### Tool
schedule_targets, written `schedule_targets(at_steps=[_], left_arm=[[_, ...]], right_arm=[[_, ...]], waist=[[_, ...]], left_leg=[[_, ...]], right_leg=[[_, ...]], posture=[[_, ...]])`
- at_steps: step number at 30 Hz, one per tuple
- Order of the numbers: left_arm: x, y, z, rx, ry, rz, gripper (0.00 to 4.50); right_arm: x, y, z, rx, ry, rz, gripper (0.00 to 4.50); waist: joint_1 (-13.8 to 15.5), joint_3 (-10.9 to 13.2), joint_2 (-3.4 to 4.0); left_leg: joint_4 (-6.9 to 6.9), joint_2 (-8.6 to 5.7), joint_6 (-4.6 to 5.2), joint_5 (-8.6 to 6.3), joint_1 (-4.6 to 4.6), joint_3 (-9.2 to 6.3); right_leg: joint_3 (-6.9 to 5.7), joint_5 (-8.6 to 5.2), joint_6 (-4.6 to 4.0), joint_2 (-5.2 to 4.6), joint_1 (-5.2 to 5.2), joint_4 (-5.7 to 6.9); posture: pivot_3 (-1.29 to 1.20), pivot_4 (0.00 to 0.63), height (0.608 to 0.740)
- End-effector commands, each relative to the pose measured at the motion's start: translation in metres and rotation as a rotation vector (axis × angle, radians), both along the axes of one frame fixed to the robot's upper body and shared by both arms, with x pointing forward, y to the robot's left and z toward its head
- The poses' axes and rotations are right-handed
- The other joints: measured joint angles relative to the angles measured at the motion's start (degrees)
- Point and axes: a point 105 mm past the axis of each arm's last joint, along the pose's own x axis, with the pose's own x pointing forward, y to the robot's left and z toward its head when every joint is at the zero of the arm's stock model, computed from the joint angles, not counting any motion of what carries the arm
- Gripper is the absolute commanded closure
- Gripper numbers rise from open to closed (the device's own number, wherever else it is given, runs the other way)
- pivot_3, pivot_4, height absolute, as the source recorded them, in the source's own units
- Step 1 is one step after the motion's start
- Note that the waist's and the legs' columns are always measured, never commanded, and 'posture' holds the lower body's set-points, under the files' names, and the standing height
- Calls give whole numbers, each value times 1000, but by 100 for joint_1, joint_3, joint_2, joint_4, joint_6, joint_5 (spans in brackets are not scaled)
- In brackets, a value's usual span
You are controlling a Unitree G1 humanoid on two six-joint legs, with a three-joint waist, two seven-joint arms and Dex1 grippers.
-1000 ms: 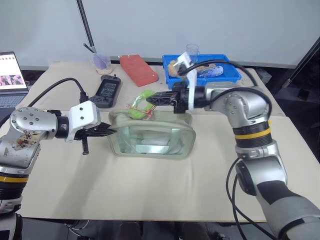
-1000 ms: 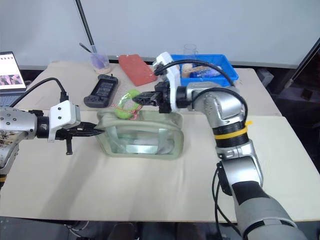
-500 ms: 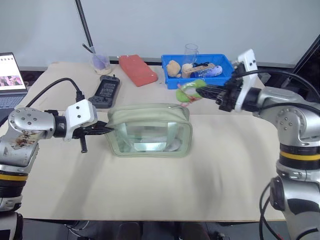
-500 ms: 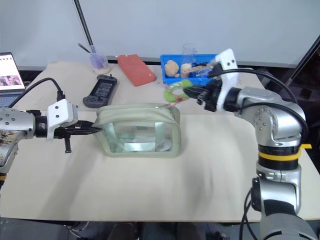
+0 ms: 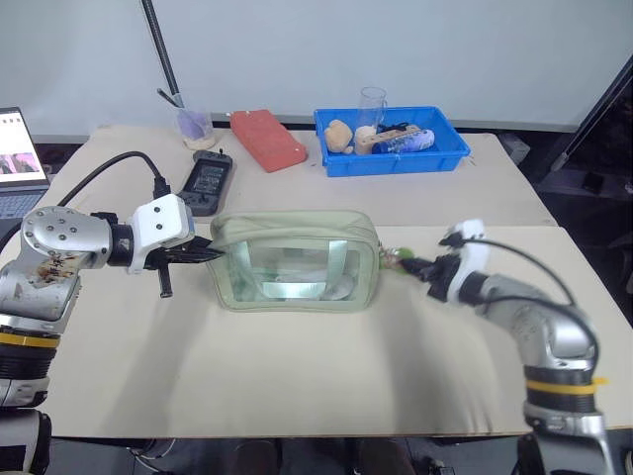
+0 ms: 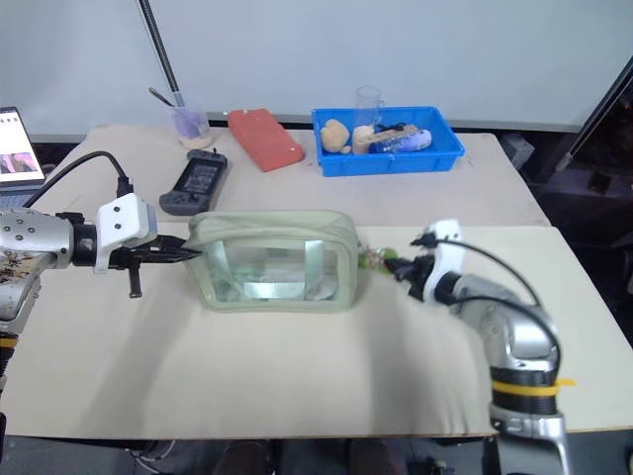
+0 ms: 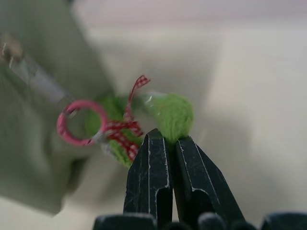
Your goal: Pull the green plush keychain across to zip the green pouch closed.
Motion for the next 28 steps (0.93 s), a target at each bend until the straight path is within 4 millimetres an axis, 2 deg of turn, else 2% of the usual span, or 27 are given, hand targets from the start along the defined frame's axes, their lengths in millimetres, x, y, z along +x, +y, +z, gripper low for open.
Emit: schedule_targets(at_steps=[1, 3, 5, 7, 10, 13, 14, 16, 20, 23, 25, 28], left_arm=[[-1, 1, -4, 8, 16, 11, 4500], [-1, 2, -2, -10, 16, 17, 4500], [1, 2, 9, -122, 31, 50, 3707], [2, 10, 20, -254, 61, 103, 2989], [-1, 23, 19, -308, 91, 158, 1499], [-4, 40, 26, -395, 106, 228, 211], [-5, 46, 28, -411, 107, 249, 0], [-9, 59, 29, -427, 108, 292, 0], [-16, 89, 29, -450, 77, 415, 0], [-20, 103, 35, -509, 38, 488, 0], [-23, 106, 42, -571, 15, 511, 0], [-22, 115, 48, -629, -31, 569, 0]], right_arm=[[-2, 14, 21, -6, -89, 57, 4452], [0, 13, 31, -3, -120, 75, 4452], [3, 3, 45, -24, -162, 104, 3698], [4, -17, 57, -102, -191, 141, 3067], [4, -42, 60, -203, -193, 165, 2001], [2, -72, 67, -284, -186, 183, 1021], [1, -79, 73, -303, -191, 196, 670], [-2, -87, 89, -328, -211, 231, 15], [-12, -92, 134, -317, -301, 293, 15], [-21, -84, 177, -168, -370, 311, 15], [-26, -81, 189, -145, -403, 318, 15], [-22, -85, 189, -157, -432, 262, 15]], waist=[[-3, 0, 0], [-8, 0, 0], [-1, 0, 1], [7, 9, 7], [24, 10, 4], [24, 11, 3], [23, 11, 3], [23, 12, 4], [-25, 19, 14], [-23, 22, 15], [2, 23, 12], [45, 23, 11]], left_leg=[[0, -1, 0, 0, -1, 0], [0, -1, 0, 0, 0, 2], [0, -1, 0, 0, 0, 2], [0, -1, 0, 0, -2, 1], [0, -1, 0, 0, -5, -2], [-2, -2, 10, -7, -5, -2], [-2, -3, 10, -7, -8, 0], [-2, -4, 11, -7, -11, 0], [-2, 0, 10, -8, -7, 4], [-8, 6, 10, -8, -1, 5], [-8, 11, 9, -8, -3, 5], [-8, 15, 2, -13, -3, 5]], right_leg=[[0, 0, 0, -1, 0, -2], [2, 1, 1, -2, 0, -4], [1, 1, 1, -2, -1, -3], [0, 0, 1, -2, -2, -3], [-3, -1, 3, -1, -2, -12], [-3, -3, 5, -1, 0, -15], [-1, -3, 6, -2, -3, -15], [-1, -3, 5, -3, -6, -15], [0, -4, 5, -3, -10, -14], [-4, -5, -1, -2, -10, -13], [-8, -4, -5, -2, -11, -14], [-15, -6, -8, -5, -7, -22]], posture=[[0, 150, 740], [0, 150, 740], [0, 150, 740], [0, 150, 740], [0, 150, 740], [0, 150, 740], [0, 150, 740], [0, 150, 740], [0, 150, 740], [0, 150, 740], [0, 150, 740], [0, 150, 740]])
